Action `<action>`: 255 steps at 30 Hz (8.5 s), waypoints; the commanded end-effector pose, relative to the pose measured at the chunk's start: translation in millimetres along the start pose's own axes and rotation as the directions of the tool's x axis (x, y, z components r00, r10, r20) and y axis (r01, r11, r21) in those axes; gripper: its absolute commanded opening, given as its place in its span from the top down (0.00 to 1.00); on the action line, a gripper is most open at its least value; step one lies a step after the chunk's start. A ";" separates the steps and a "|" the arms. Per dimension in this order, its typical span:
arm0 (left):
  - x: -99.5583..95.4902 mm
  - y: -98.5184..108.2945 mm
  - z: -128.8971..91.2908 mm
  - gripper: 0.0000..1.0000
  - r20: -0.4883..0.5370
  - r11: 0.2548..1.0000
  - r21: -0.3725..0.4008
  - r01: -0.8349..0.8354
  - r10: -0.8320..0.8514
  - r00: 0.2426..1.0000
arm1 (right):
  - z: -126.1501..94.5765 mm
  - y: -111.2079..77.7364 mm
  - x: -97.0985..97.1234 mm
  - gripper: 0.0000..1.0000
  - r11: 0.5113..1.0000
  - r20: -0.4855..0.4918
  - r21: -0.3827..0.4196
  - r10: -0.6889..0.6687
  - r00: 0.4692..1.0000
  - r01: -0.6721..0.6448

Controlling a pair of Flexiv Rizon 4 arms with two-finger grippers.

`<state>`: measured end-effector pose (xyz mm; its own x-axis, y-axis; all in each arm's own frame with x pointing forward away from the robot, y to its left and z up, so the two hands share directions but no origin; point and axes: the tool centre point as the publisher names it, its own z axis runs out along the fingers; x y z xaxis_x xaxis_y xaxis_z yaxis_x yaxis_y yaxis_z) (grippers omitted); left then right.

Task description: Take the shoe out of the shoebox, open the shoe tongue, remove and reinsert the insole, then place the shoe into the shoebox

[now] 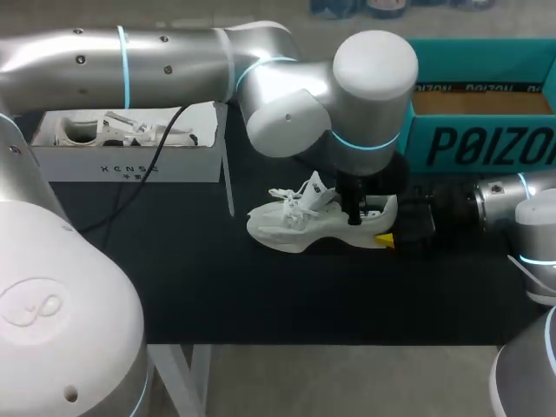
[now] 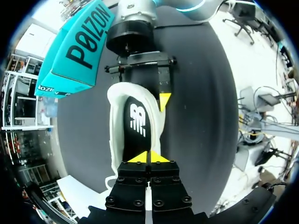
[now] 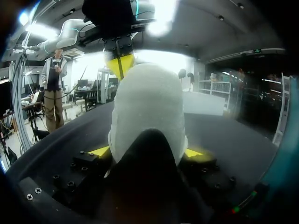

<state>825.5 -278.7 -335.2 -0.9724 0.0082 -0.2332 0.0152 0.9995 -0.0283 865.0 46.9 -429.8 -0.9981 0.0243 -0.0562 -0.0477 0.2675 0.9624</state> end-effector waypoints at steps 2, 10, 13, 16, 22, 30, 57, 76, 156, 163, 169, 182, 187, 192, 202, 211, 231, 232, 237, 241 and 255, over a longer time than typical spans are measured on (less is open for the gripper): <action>-7.1 -10.6 15.7 1.00 -0.010 1.000 -0.001 0.001 -0.001 1.000 | 1.6 -4.8 0.0 1.00 1.000 0.001 0.001 0.000 1.000 0.000; -2.4 -15.8 39.2 1.00 -0.036 1.000 -0.026 -0.017 0.016 0.999 | 1.6 -4.8 0.0 1.00 1.000 0.001 0.001 0.000 1.000 0.000; 2.3 -14.3 48.3 1.00 -0.053 0.999 -0.041 -0.023 0.020 0.998 | 1.6 -4.8 0.0 1.00 1.000 0.001 0.001 0.000 1.000 0.000; 6.6 -11.9 51.6 1.00 -0.058 0.998 -0.052 -0.028 0.025 0.998 | 1.6 -4.8 0.0 1.00 1.000 0.001 0.001 0.000 1.000 0.000; 9.1 -6.8 53.9 1.00 -0.062 0.997 -0.076 -0.030 0.026 0.998 | 1.6 -4.8 0.0 1.00 1.000 0.001 0.001 0.000 1.000 0.000; 8.3 -7.3 56.3 0.20 -0.058 0.995 -0.089 -0.041 0.036 0.998 | 1.6 -4.8 0.0 1.00 1.000 0.001 0.001 0.000 1.000 0.000; -1.9 -14.1 139.5 0.53 0.042 0.990 -0.135 -0.039 0.045 0.998 | 1.6 -4.8 0.0 1.00 1.000 0.001 0.001 0.000 1.000 0.000; -12.9 0.8 102.0 1.00 0.208 0.998 -0.061 -0.012 0.024 0.978 | 1.6 -4.8 0.0 1.00 1.000 0.001 0.001 0.000 1.000 0.000; 22.1 -38.3 -13.7 1.00 0.294 0.989 0.149 -0.020 -0.025 0.955 | 1.6 -4.8 0.0 1.00 1.000 0.001 0.001 0.000 1.000 0.000; 20.5 -35.9 -12.3 0.91 0.313 0.990 0.144 0.005 -0.050 0.948 | 1.6 -4.8 0.0 1.00 1.000 0.001 0.001 0.000 1.000 0.000; 18.8 -33.2 -11.7 0.64 0.331 0.990 0.138 0.007 -0.053 0.942 | 1.6 -4.8 0.0 1.00 1.000 0.001 0.001 0.000 1.000 0.000; 8.5 -36.2 -3.7 0.73 0.365 0.991 0.130 0.019 -0.065 0.929 | 1.6 -4.8 0.0 1.00 1.000 0.001 0.001 0.000 1.000 0.000; 8.5 -39.7 -0.1 0.69 0.369 0.992 0.128 0.017 -0.064 0.927 | 1.6 -4.8 0.0 1.00 1.000 0.001 0.001 0.000 1.000 0.000; 10.0 -41.6 1.5 0.84 0.372 0.991 0.135 0.016 -0.066 0.926 | 1.6 -4.8 0.0 1.00 1.000 0.001 0.001 0.000 1.000 0.000; 6.4 -38.5 -4.0 1.00 0.378 0.986 0.167 0.030 -0.092 0.921 | 1.6 -4.8 0.0 1.00 1.000 0.001 0.001 0.000 1.000 0.000; 12.5 -41.5 -43.8 1.00 0.338 0.960 0.278 0.020 -0.117 0.934 | 1.6 -4.8 0.0 1.00 1.000 0.001 0.001 0.000 1.000 0.000; -60.6 -2.0 -197.3 1.00 -0.243 0.662 0.740 0.117 0.102 0.965 | 1.6 -4.8 0.0 1.00 1.000 0.001 0.001 0.000 1.000 0.000; -67.1 5.4 -200.5 1.00 -0.270 0.641 0.756 0.134 0.119 0.956 | 1.6 -4.8 0.0 1.00 1.000 0.001 0.001 0.000 1.000 0.000; -83.1 28.1 -207.1 1.00 -0.296 0.622 0.770 0.144 0.147 0.944 | 1.6 -4.8 0.0 1.00 1.000 0.001 0.001 0.000 1.000 0.000; -83.1 28.1 -207.1 1.00 -0.296 0.622 0.770 0.144 0.147 0.944 | 1.6 -4.8 0.0 1.00 1.000 0.001 0.001 0.000 1.000 0.000; -93.0 36.6 -214.9 1.00 -0.410 0.532 0.807 0.255 0.193 0.892 | 1.6 -4.8 0.0 1.00 1.000 0.001 0.001 0.000 1.000 0.000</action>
<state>859.8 -246.5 -109.5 -0.9825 0.1658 0.0854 0.0318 0.6001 -0.7993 865.7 45.3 -429.8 -0.9981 0.0238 -0.0565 -0.0481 0.2672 0.9625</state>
